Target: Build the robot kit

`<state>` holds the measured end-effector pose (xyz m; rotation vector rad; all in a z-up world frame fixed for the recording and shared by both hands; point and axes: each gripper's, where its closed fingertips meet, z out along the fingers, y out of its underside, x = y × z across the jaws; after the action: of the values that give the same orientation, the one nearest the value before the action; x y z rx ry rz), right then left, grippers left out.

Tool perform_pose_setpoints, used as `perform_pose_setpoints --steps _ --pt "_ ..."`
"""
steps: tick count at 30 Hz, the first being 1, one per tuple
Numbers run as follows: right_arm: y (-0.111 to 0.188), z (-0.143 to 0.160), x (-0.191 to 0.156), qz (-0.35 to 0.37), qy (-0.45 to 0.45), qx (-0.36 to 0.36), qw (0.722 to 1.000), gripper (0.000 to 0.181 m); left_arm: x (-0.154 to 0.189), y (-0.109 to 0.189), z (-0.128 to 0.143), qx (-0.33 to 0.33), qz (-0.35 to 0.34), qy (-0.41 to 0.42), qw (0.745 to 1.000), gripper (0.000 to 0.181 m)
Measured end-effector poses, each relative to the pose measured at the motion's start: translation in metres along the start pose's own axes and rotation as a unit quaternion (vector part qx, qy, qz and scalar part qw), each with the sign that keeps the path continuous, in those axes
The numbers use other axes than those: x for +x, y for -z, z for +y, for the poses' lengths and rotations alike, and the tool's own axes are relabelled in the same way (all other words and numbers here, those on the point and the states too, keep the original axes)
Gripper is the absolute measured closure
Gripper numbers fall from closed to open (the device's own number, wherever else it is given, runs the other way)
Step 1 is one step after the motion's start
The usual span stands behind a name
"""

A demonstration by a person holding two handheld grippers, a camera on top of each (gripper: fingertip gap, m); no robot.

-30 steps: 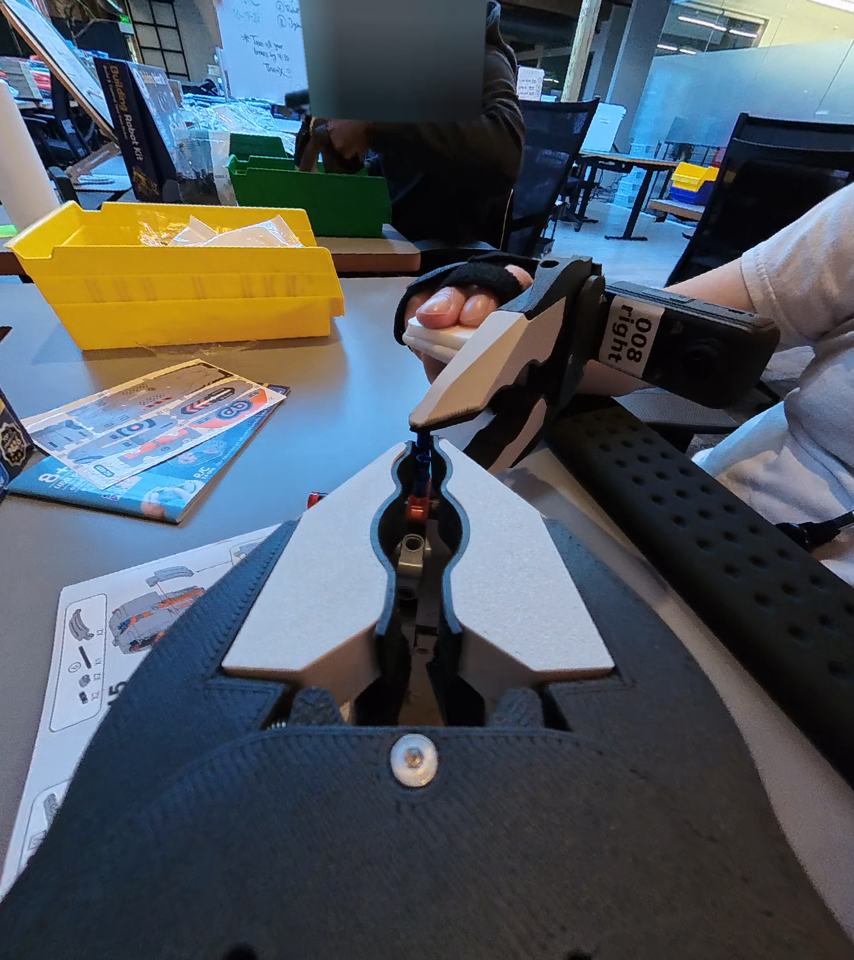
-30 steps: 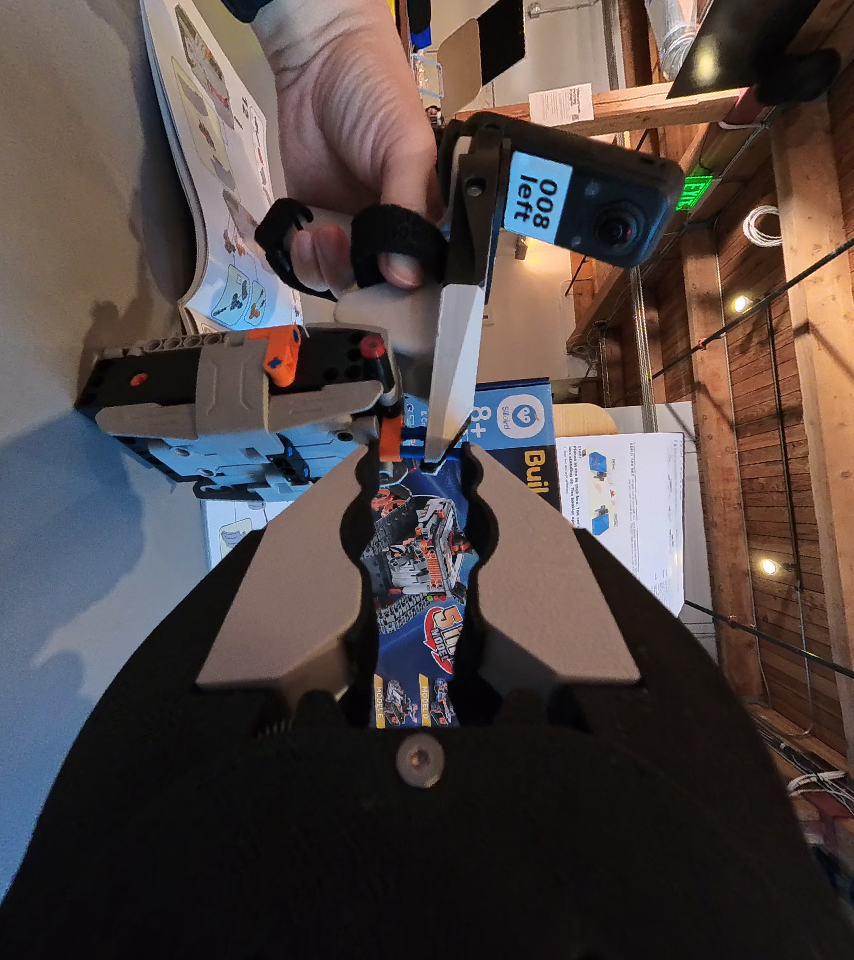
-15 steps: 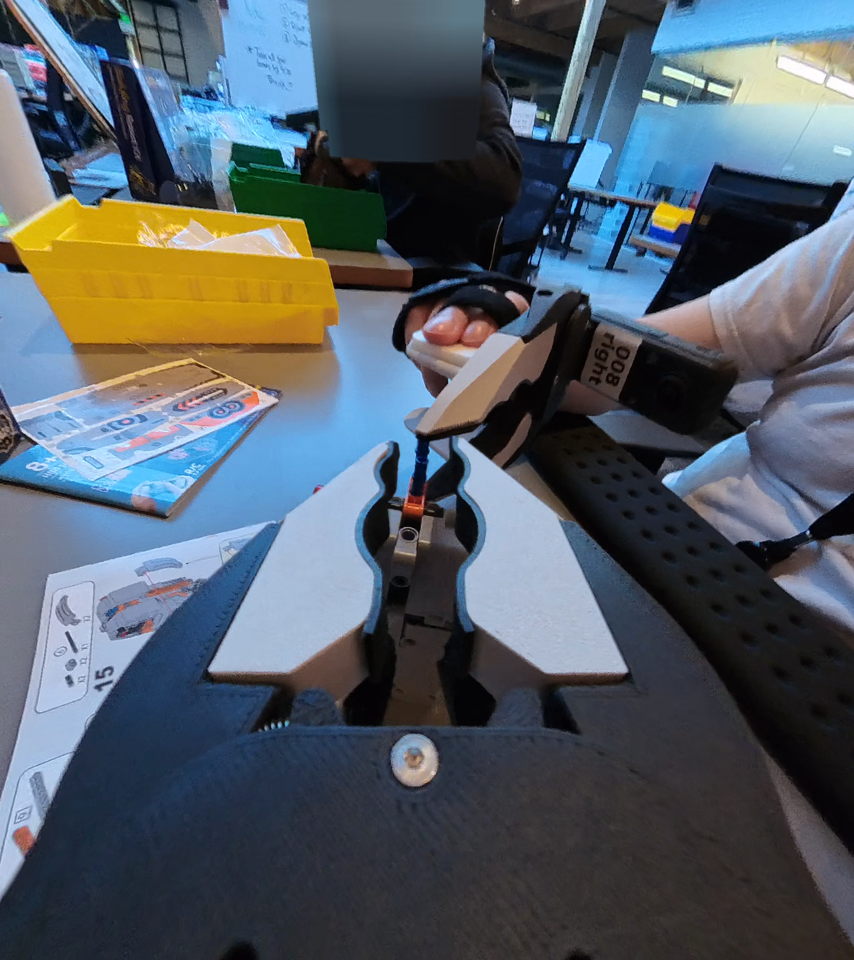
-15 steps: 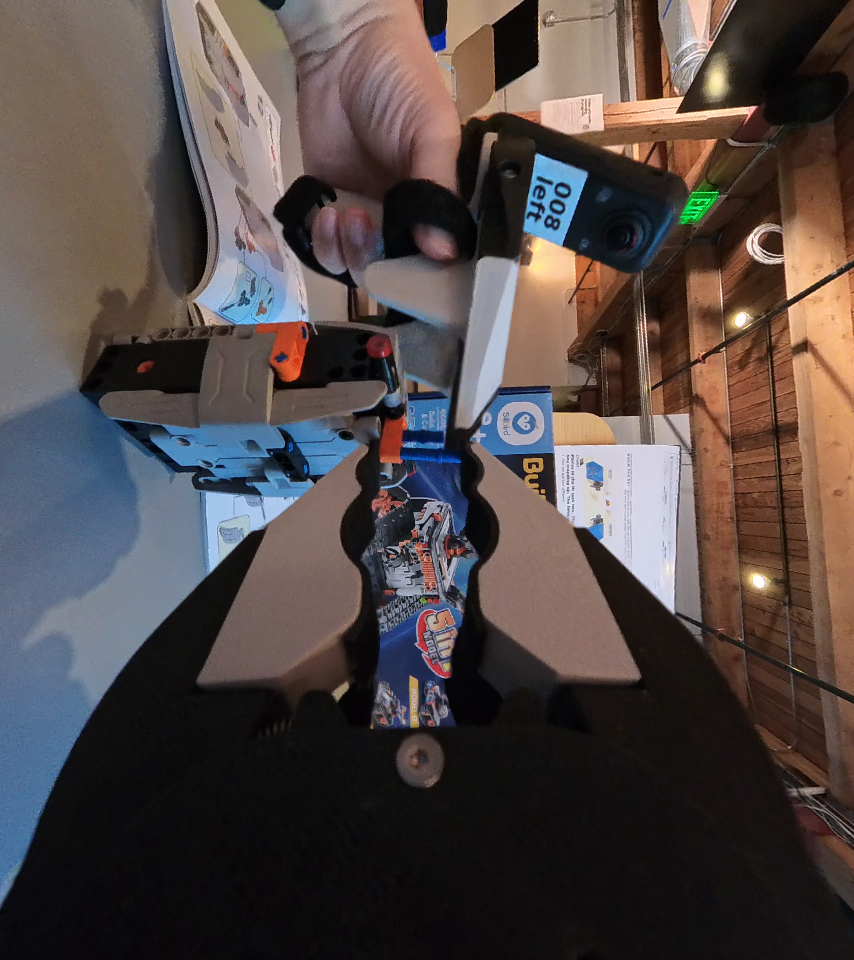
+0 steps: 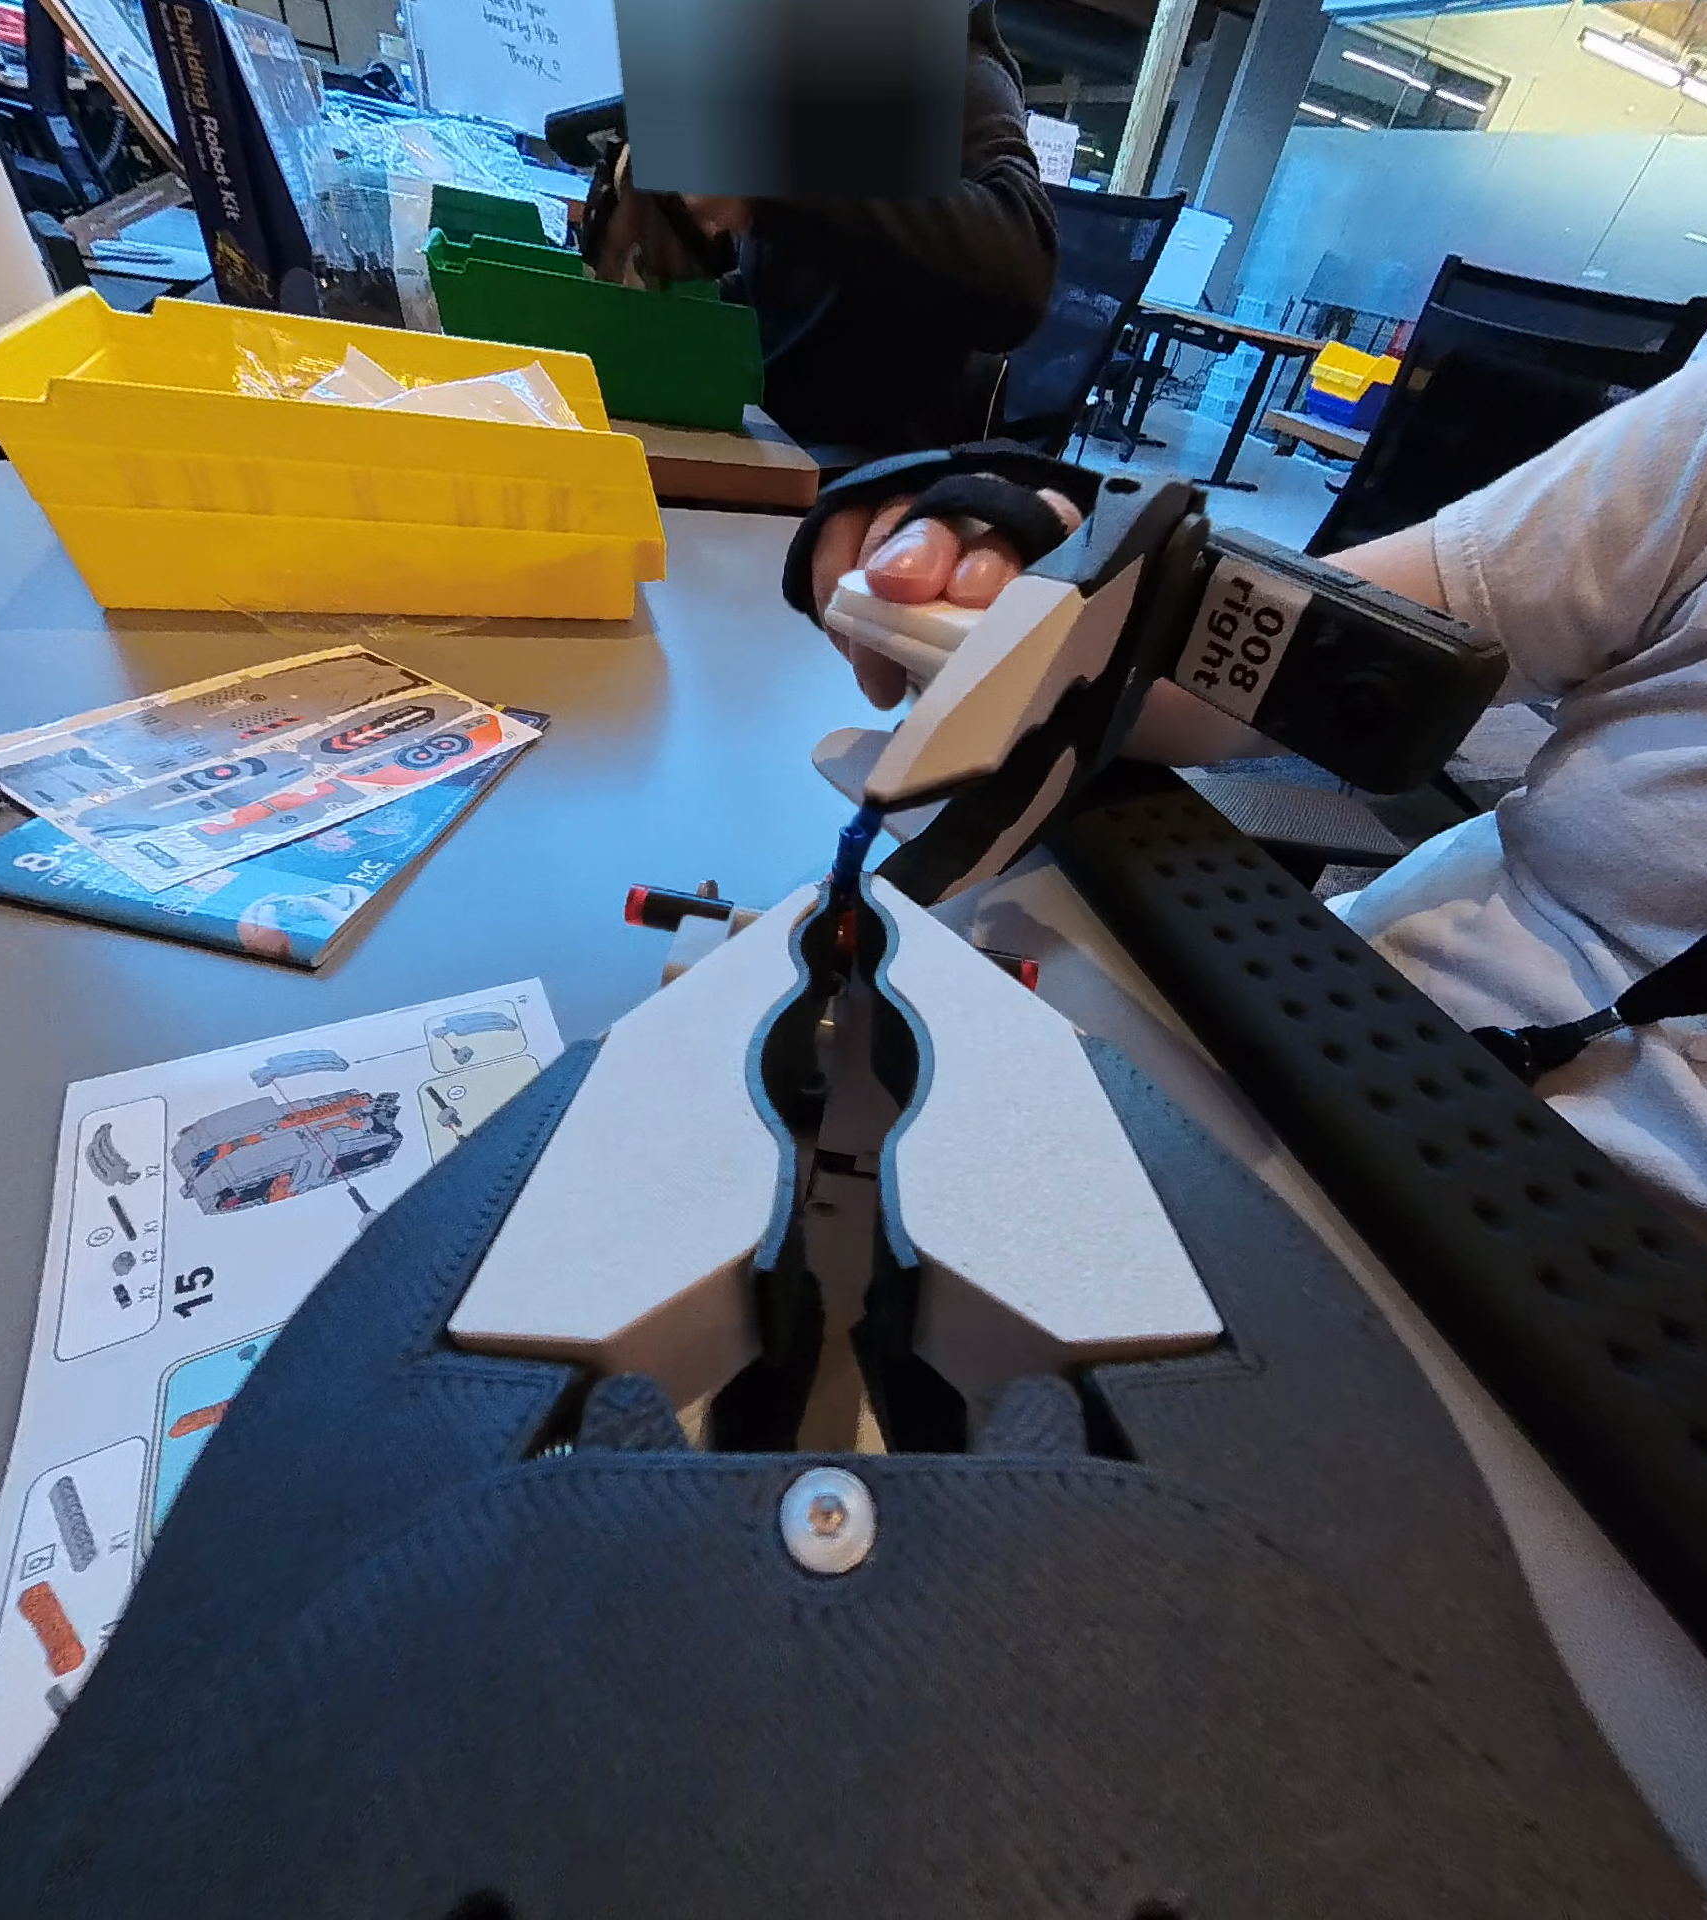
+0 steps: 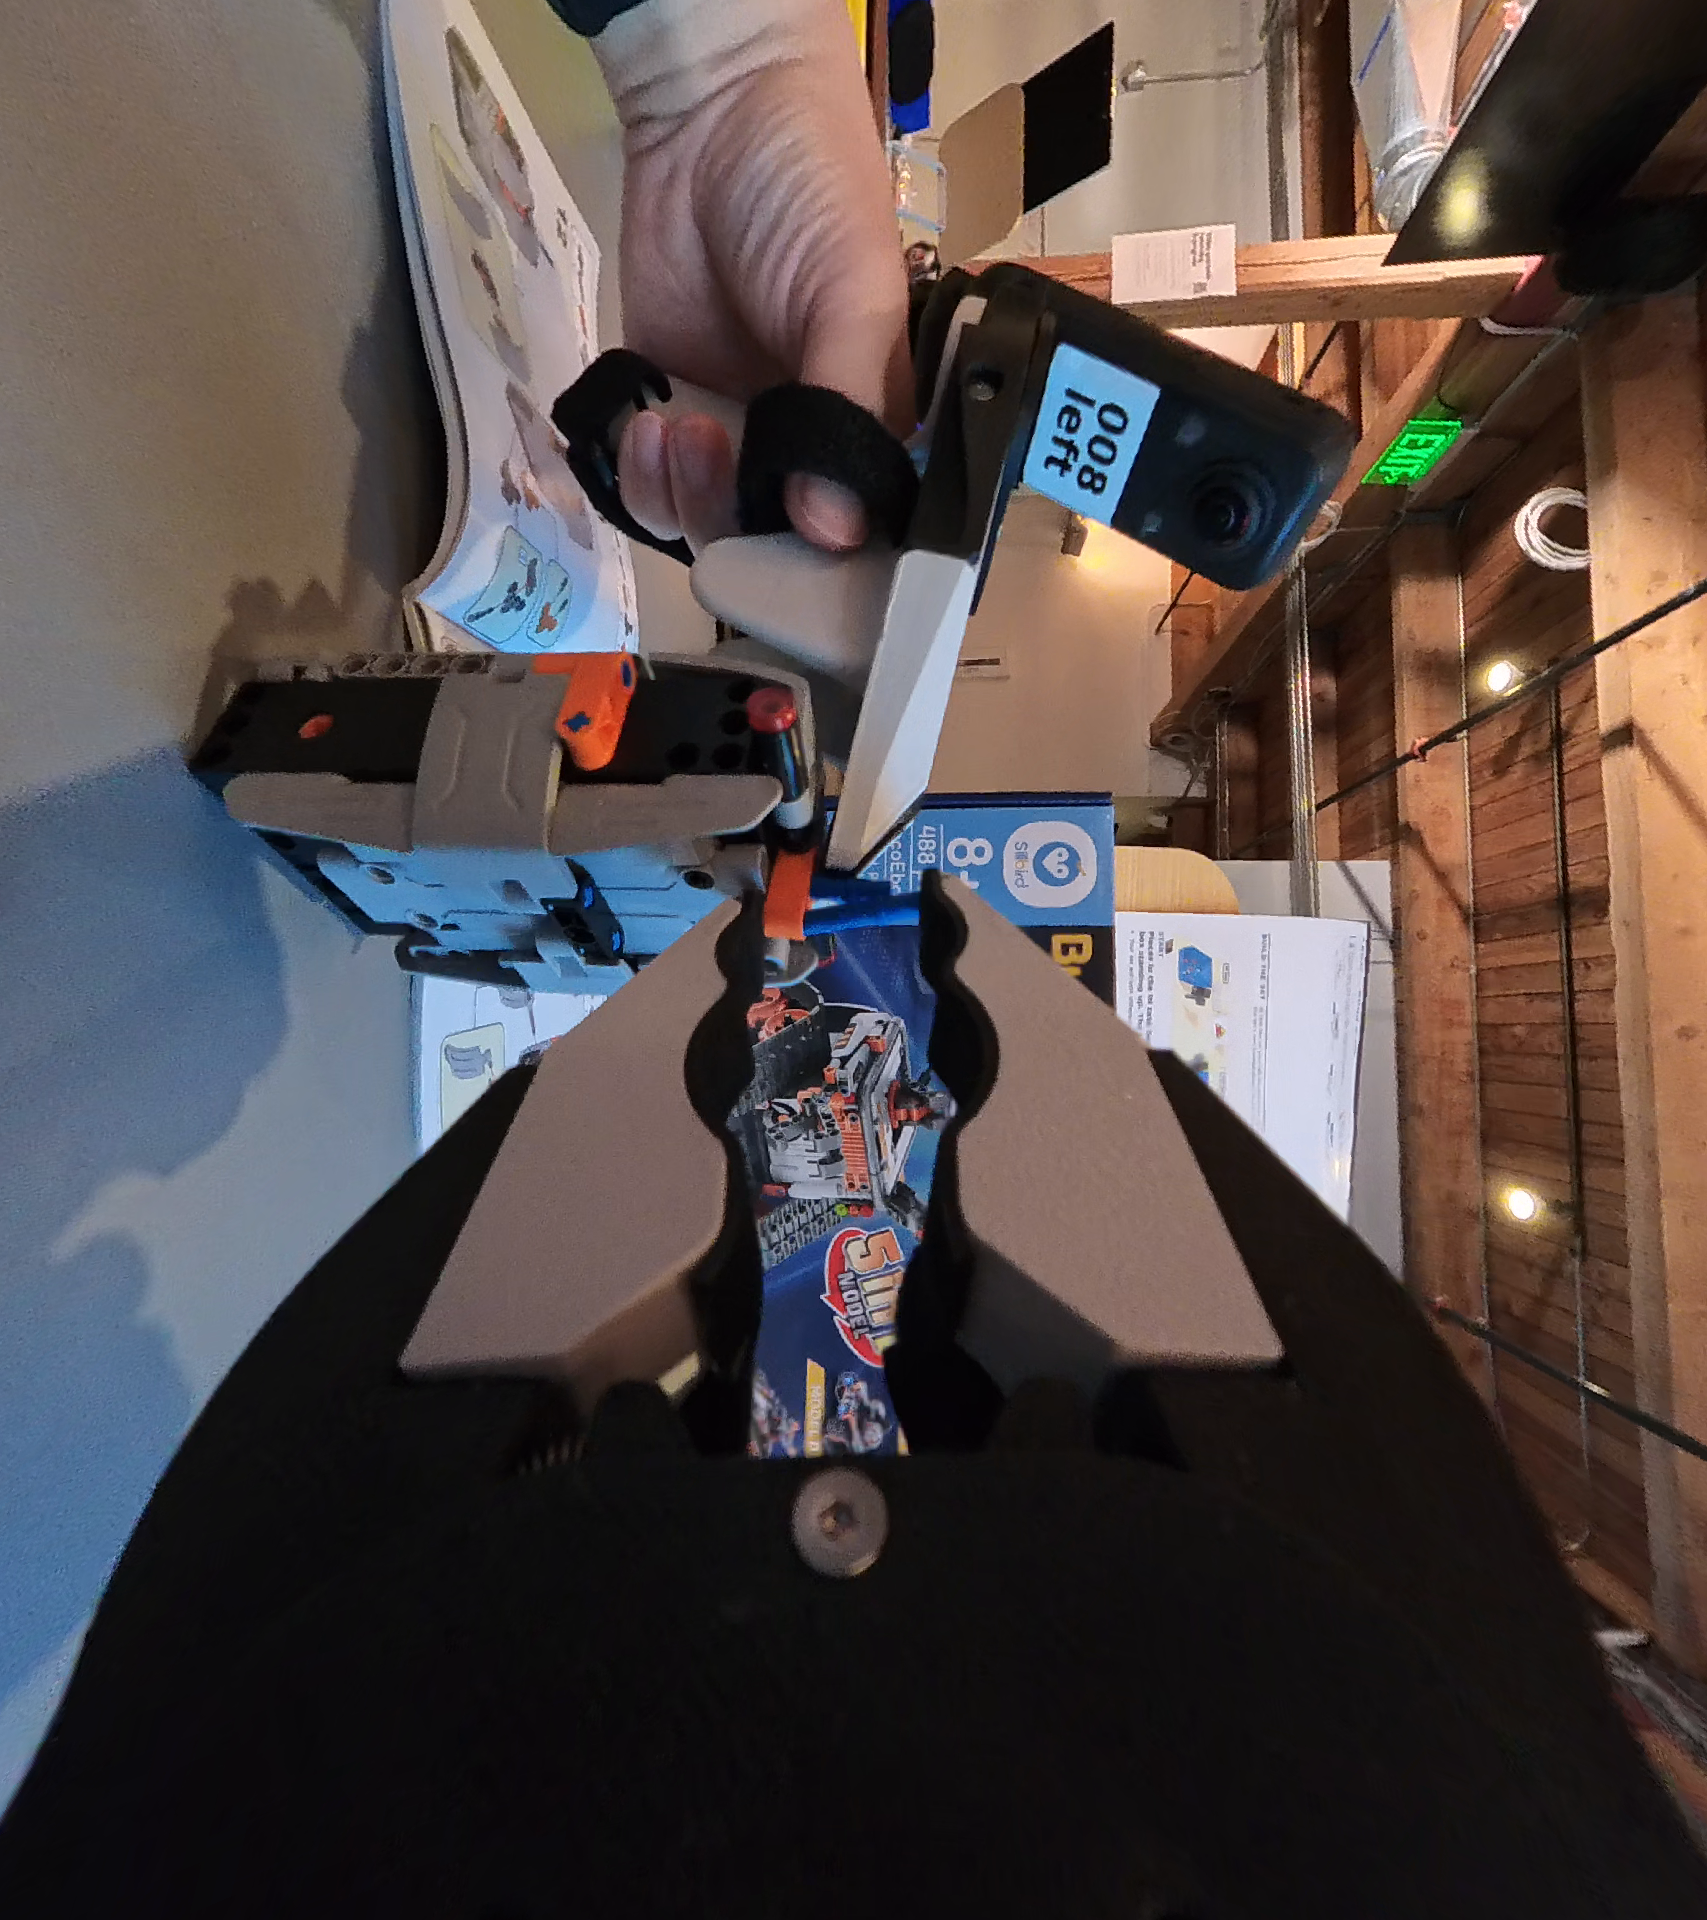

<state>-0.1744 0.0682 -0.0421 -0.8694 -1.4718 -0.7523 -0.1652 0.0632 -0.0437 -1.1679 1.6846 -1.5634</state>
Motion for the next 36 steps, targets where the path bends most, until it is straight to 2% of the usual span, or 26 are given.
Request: perform_pose_setpoints --steps 2,6,25,31,36 --pt "-0.001 -0.002 -0.001 -0.001 0.015 0.001 1.0 0.155 0.0 0.001 0.0 -0.002 -0.001 -0.001 1.0 0.181" --pt "-0.002 0.0 0.001 0.003 -0.018 -0.003 1.0 0.153 0.001 0.003 0.001 -0.003 -0.003 -0.004 1.0 0.181" --pt "0.0 0.004 0.002 0.058 -0.063 -0.001 0.996 0.152 0.005 0.0 0.001 0.007 0.019 0.005 1.0 0.181" --pt "-0.001 0.004 0.002 0.062 -0.049 -0.002 0.997 0.152 0.002 0.003 0.0 -0.001 0.003 0.001 1.0 0.181" --pt "-0.001 0.004 0.002 0.06 -0.047 0.001 0.997 0.152 -0.001 0.003 -0.019 0.035 -0.019 -0.016 0.999 0.163"
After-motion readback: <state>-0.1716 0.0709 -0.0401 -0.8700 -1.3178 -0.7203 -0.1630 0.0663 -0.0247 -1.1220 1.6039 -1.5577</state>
